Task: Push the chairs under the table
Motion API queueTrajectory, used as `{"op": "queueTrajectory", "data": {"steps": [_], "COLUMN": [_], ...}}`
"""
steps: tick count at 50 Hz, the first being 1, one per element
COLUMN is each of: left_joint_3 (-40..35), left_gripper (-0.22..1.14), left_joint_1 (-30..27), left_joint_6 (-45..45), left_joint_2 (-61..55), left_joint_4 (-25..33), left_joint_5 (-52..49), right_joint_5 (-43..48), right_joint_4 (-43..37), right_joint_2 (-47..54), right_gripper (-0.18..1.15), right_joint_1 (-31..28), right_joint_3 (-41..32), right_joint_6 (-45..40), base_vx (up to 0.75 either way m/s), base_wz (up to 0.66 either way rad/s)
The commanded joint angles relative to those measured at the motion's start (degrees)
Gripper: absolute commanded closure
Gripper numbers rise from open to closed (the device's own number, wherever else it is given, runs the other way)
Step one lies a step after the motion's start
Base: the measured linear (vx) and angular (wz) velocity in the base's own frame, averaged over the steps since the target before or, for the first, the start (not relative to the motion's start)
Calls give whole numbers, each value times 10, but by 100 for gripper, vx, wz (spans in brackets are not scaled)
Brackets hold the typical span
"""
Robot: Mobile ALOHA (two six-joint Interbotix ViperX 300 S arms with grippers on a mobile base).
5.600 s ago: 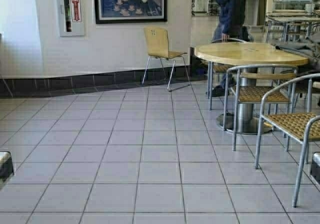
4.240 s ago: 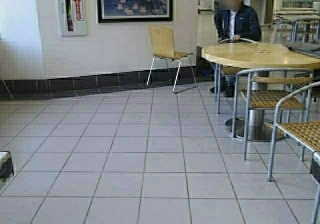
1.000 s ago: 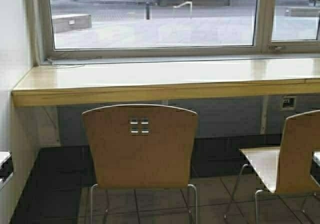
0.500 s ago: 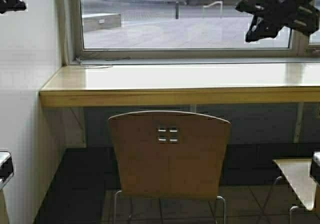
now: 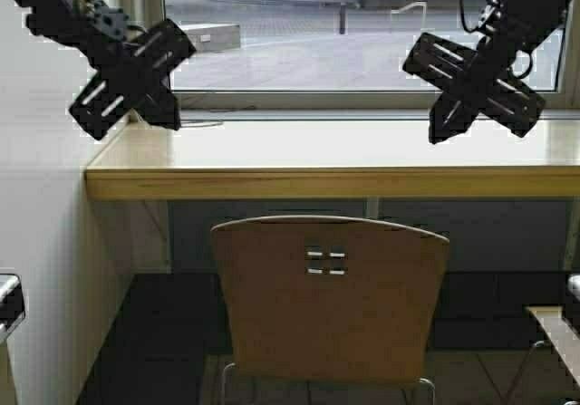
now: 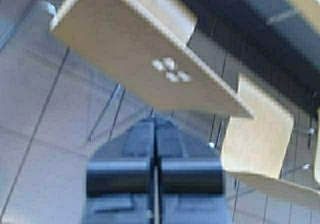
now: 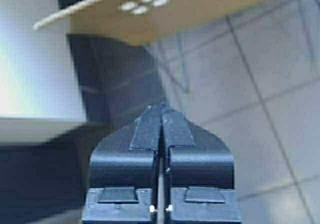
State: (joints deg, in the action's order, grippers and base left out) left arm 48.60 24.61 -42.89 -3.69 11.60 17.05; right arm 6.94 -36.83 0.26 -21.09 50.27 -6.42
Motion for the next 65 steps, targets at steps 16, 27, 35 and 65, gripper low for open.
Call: {"op": "queueTrajectory", "data": {"steps": [16, 27, 35, 65], "left_joint_3": [-109, -167, -192, -228], "left_gripper": [-10, -10, -10, -10], "left_joint_1": [41, 69, 70, 61], "left_joint_6": [-181, -247, -247, -247], "left_joint_2": [-186, -228, -253, -345], "left_joint_4": [63, 141, 200, 228], "left_joint_5": [-17, -18, -25, -25], "right_joint_5": [-83, -63, -79, -90], "right_joint_4": [-208, -386, -417, -419], "right_joint_2": [85, 126, 160, 285], "right_gripper": [-7, -7, -7, -7], "right_joint_1": [74, 74, 73, 73], "right_joint_3": [-40, -29, -48, -156], "right_joint_6": [-7, -4, -4, -2], "base_vx": [18, 16, 13, 9], "base_wz": [3, 4, 1, -6]}}
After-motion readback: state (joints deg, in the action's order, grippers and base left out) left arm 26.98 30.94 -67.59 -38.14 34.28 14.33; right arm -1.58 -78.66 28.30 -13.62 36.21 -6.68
